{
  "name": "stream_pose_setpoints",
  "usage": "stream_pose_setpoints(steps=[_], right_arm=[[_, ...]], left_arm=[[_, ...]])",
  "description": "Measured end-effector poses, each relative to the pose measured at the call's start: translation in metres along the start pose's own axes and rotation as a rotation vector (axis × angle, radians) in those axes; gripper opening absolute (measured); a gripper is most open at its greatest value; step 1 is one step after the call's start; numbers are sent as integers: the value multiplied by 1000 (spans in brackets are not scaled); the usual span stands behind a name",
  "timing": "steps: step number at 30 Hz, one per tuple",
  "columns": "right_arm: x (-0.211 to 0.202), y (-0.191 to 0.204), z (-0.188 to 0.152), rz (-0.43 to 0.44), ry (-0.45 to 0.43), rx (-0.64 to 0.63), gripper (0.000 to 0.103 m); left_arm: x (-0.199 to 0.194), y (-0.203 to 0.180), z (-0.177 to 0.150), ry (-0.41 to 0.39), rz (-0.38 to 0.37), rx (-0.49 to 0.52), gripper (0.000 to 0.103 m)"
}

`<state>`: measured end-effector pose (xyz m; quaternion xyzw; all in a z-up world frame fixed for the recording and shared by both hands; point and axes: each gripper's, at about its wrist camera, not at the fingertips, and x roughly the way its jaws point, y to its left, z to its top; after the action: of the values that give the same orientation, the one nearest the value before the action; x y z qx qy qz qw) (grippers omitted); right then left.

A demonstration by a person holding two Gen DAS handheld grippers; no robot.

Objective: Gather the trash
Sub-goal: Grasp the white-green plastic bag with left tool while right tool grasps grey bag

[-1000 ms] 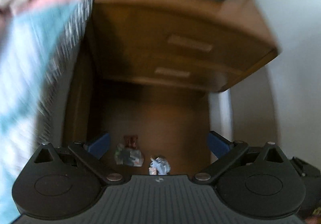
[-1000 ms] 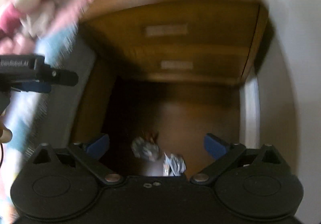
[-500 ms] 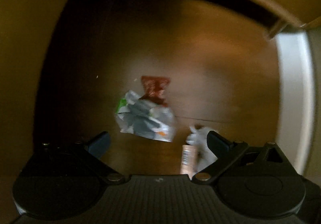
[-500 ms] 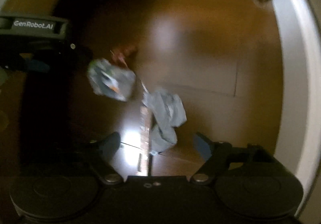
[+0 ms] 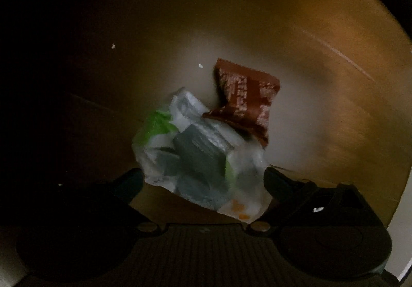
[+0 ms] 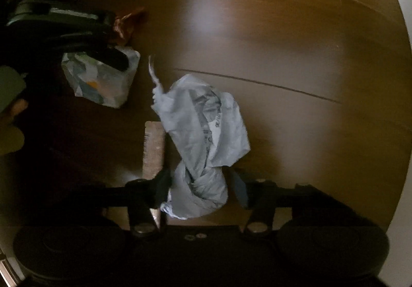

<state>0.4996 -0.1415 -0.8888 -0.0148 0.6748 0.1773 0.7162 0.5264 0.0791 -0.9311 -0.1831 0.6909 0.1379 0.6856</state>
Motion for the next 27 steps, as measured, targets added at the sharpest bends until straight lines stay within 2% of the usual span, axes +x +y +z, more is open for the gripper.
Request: stream_pose_setpoints(steps=[2,4,5,6,7,10,11,12,14,15,21,27], right_arm=[[0,1,-1,0,-8,-3,45],[-2,1,-2,7,-14,2,44],[-3,1,-3,7,-17,3,43],[-4,1,-4,7,-19,3,43],[-6,0,-5,8,-20,6,42],[-15,-1,-9,22,-33,26,41],[-18,-2,-8,24,-38,30,40],[-23,-2,-9,23,-45,30,40],[-35,-4,-11,24,-53,36,39],[-44,-5,-12,26,-58,49,39],[-117,-5,-21,47,-101,112,39],[-224,6,-29,56,-159,147,39]], left_arm=[[2,1,2,0,-5,-3,94],[3,1,1,-1,-5,-5,81],[2,1,1,-4,-5,-7,79],[1,1,1,-6,-8,-13,70],[-2,3,0,-11,-6,-23,55],[-11,8,0,-13,-21,-66,28],[-15,9,-1,-14,-24,-72,25],[-19,9,-2,-17,-19,-70,16],[-28,8,-5,-18,-8,-57,12],[-33,8,-6,-19,-10,-50,3],[-91,12,-17,-42,-21,-27,3],[-196,0,-43,-66,-43,6,3]])
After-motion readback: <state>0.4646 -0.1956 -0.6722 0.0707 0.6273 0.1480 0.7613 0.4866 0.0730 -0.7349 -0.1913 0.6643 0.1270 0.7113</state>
